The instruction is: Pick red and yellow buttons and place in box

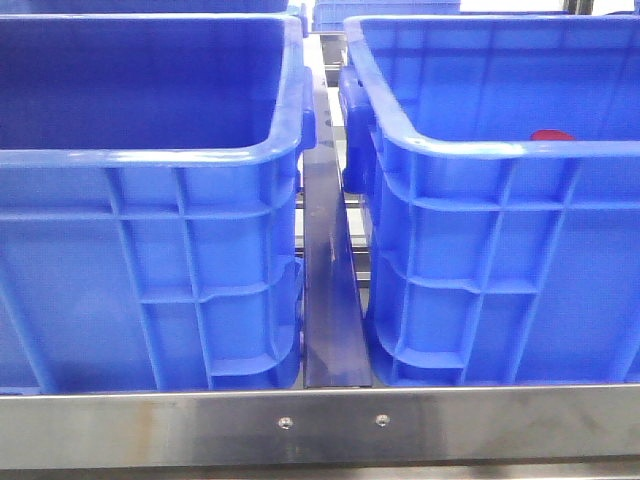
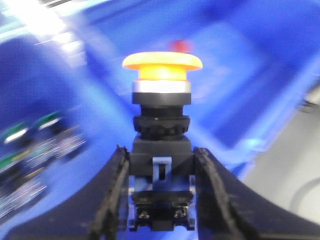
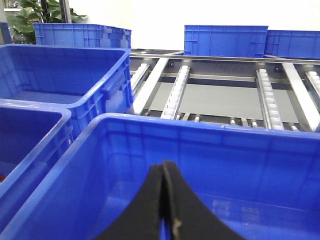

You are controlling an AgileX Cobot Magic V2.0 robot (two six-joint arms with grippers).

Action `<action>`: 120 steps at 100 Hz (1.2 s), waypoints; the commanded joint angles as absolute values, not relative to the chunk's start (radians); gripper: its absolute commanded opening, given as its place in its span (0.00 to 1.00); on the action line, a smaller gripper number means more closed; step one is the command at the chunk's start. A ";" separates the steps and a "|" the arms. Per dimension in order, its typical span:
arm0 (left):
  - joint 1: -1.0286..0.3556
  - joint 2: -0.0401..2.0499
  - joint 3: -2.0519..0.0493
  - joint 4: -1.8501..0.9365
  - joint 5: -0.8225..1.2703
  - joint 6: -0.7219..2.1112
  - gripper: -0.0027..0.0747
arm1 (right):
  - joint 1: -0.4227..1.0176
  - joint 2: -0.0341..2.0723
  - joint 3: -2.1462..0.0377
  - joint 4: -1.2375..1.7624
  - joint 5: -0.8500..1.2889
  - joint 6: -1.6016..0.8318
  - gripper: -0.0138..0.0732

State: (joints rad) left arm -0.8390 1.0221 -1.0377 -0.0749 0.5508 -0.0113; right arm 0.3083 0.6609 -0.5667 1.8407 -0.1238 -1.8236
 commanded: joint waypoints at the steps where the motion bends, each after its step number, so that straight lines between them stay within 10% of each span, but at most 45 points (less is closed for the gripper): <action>1: -0.918 1.047 -1.064 -0.086 0.422 -0.013 0.01 | 0.304 0.657 -0.596 1.916 -0.089 -1.831 0.08; 45: -0.987 1.136 -1.064 -0.086 0.374 -0.013 0.01 | 0.304 0.657 -0.596 1.916 -0.032 -1.831 0.12; 78: -0.987 1.136 -1.064 -0.086 0.372 -0.013 0.01 | 0.304 0.657 -0.596 1.918 0.098 -1.815 0.92; 120: -0.987 1.136 -1.064 -0.086 0.372 -0.013 0.01 | 0.304 0.773 -0.597 1.918 0.582 -1.246 0.88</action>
State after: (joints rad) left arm -0.9802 1.1568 -1.0360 -0.0785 0.4512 -0.0113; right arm 0.3083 0.7378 -0.5667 1.8165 0.4295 -1.3690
